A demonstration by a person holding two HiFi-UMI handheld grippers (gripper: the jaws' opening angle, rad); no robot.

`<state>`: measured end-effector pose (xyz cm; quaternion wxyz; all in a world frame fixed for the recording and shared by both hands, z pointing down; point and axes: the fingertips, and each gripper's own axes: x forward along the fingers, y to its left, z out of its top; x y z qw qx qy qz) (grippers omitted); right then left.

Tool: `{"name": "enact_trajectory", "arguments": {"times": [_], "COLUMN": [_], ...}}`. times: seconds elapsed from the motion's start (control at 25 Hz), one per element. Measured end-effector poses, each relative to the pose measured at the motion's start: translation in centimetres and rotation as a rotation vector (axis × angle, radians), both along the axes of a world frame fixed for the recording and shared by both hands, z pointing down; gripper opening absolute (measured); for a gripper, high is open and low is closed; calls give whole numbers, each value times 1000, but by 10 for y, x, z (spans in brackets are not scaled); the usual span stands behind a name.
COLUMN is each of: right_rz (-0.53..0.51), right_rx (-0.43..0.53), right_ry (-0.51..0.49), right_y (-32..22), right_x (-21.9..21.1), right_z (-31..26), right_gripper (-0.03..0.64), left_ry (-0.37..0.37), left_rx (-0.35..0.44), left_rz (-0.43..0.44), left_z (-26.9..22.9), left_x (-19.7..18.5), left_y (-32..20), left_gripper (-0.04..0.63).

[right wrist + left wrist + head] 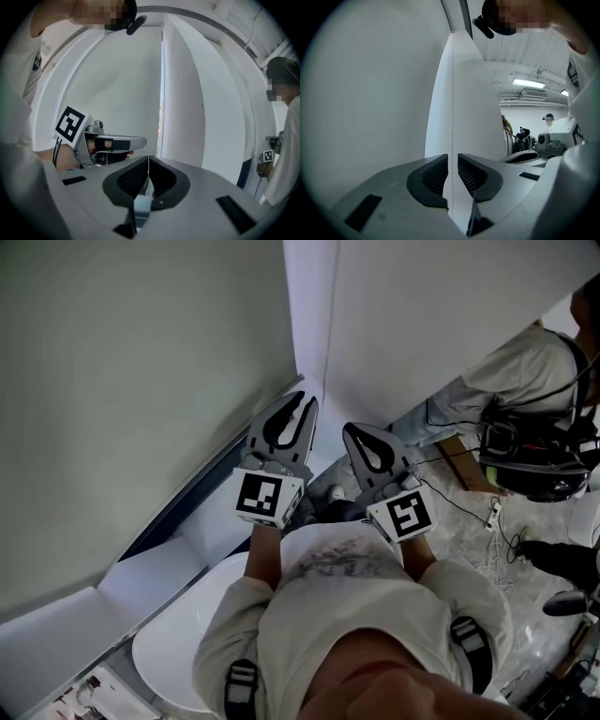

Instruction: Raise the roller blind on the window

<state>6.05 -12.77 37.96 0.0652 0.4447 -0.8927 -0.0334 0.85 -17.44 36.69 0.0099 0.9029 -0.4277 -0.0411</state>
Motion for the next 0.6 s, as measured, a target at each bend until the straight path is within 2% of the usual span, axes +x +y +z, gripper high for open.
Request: {"name": "enact_trajectory", "arguments": {"times": [0.6], "right_rz": [-37], "right_rx": [1], "right_ry": [-3], "right_y": [20], "right_x": [-23], "right_z": [-15], "right_gripper": [63], "left_ry": [-2], "left_rx": [37], "left_rz": [49], "left_z": [-24], "left_x": [-1], "left_y": [-4], "left_gripper": [115]}}
